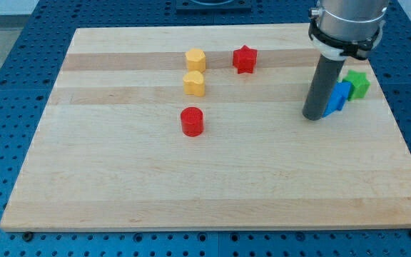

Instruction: Tap red circle on the top

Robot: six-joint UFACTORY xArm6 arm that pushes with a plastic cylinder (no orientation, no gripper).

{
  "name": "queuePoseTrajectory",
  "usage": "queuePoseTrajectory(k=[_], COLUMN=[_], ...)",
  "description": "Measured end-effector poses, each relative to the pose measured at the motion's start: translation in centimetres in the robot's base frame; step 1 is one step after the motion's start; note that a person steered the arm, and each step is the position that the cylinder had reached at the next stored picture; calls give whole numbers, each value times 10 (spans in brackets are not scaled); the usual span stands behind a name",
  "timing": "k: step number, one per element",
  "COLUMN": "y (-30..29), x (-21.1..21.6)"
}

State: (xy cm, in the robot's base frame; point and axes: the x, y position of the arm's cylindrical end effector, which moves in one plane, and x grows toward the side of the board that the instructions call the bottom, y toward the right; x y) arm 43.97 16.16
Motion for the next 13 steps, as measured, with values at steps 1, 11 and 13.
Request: queuePoseTrajectory(k=[1,11,13], y=[-7,-206,-236], x=[33,-14,18])
